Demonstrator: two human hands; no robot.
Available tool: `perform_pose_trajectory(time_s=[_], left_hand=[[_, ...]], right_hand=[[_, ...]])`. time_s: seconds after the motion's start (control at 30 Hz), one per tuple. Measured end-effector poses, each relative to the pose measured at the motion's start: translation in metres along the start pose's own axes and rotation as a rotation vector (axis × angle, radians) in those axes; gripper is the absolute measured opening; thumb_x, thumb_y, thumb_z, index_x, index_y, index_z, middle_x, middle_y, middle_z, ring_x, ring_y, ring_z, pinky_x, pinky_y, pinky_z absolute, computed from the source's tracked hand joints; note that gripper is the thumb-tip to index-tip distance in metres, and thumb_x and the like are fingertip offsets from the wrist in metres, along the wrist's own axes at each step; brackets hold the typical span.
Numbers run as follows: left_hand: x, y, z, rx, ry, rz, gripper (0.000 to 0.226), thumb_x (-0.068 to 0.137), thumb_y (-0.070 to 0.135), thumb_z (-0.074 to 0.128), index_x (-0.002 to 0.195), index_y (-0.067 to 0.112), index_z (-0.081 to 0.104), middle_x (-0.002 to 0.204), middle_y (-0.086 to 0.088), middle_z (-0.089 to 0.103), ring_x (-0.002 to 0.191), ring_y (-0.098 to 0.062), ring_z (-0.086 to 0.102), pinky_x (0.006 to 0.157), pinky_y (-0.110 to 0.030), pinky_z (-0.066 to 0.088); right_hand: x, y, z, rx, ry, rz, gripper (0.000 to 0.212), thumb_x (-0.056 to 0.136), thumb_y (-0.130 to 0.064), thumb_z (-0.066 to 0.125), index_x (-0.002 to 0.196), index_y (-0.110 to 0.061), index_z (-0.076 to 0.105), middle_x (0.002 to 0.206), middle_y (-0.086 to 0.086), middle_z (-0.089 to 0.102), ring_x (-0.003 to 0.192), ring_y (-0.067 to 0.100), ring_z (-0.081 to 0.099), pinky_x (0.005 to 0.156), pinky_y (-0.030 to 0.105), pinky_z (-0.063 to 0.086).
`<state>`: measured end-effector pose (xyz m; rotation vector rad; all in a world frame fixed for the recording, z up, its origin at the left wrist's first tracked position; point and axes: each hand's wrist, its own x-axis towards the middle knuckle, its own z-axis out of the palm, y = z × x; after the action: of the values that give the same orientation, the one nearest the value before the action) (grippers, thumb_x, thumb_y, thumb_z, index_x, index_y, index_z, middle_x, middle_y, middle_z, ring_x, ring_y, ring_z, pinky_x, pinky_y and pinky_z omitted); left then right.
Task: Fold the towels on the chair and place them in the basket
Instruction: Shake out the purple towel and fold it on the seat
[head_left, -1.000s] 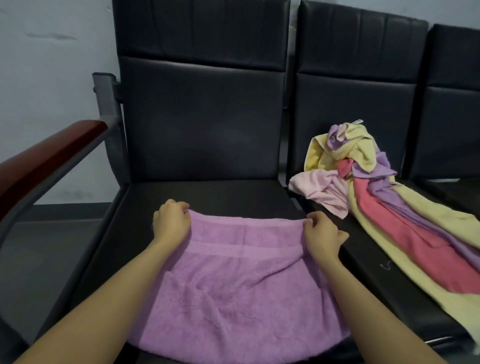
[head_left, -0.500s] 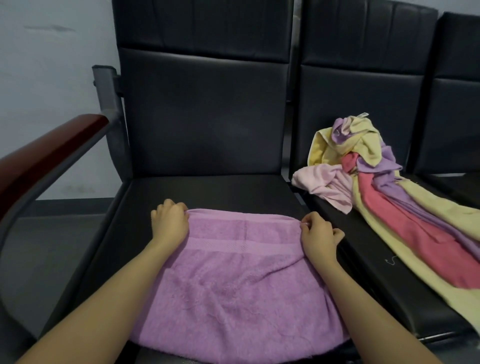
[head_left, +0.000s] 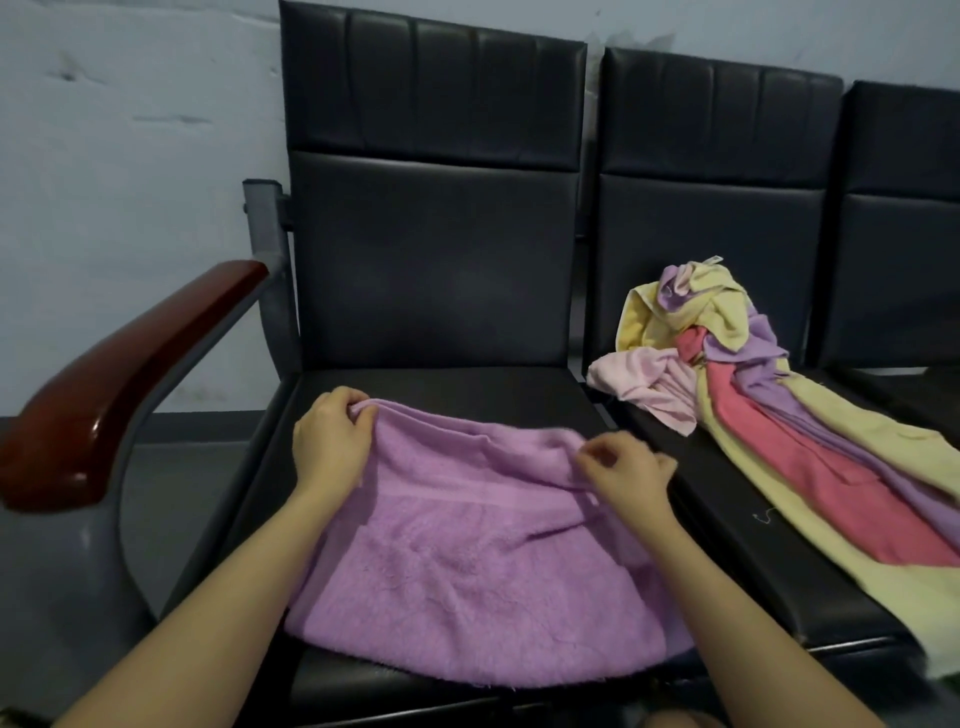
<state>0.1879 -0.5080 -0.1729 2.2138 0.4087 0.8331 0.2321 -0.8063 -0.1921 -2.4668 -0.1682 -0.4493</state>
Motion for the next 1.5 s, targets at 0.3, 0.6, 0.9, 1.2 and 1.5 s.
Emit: perform_pose_trajectory(time_s=[0.3,0.6,0.9,1.2,1.5], left_hand=[[-0.018,-0.004,0.011,-0.142,-0.051,-0.04,0.027,0.092,0.015,0.06,0.12,0.015,0.059,0.113,-0.002,0.063,0.104,-0.019,0.058,0.091,-0.037,0.05],[-0.012,-0.005,0.034,-0.235,-0.005,-0.056,0.013,0.092,0.02,0.061,0.105,0.021,0.063,0.099,0.005,0.063,0.093,-0.012,0.059,0.084,-0.034,0.053],[-0.008,-0.002,0.044,-0.213,0.007,-0.036,0.014,0.092,0.02,0.061,0.105,0.019,0.064,0.102,0.002,0.064,0.095,-0.013,0.06,0.085,-0.033,0.053],[-0.013,-0.004,0.044,-0.16,-0.037,-0.022,0.014,0.091,0.02,0.061,0.105,0.019,0.064,0.103,0.003,0.064,0.096,-0.015,0.059,0.085,-0.034,0.053],[-0.006,-0.008,0.044,-0.187,0.007,-0.045,0.015,0.094,0.018,0.057,0.108,0.019,0.063,0.106,0.002,0.062,0.099,-0.018,0.058,0.09,-0.042,0.052]], right_hand=[[0.004,0.017,0.018,-0.041,-0.049,0.176,0.036,0.099,-0.035,0.045,0.132,-0.026,0.054,0.131,0.003,0.054,0.121,0.024,0.046,0.096,0.034,0.021],[0.041,0.031,0.035,-0.229,-0.015,0.285,0.031,0.098,-0.032,0.046,0.123,-0.019,0.059,0.118,0.008,0.064,0.111,0.03,0.053,0.082,0.035,0.022],[0.034,0.028,0.033,0.225,0.168,0.065,0.033,0.088,0.002,0.055,0.112,-0.016,0.067,0.113,-0.001,0.055,0.111,0.023,0.049,0.099,0.033,0.025],[0.025,0.034,0.025,-0.202,-0.183,0.12,0.02,0.09,-0.036,0.06,0.108,-0.03,0.068,0.121,-0.003,0.047,0.118,0.022,0.035,0.094,0.033,0.018],[0.042,0.022,0.017,0.243,0.104,0.168,0.006,0.09,-0.018,0.059,0.086,-0.023,0.06,0.086,-0.009,0.061,0.091,0.012,0.052,0.077,0.026,0.014]])
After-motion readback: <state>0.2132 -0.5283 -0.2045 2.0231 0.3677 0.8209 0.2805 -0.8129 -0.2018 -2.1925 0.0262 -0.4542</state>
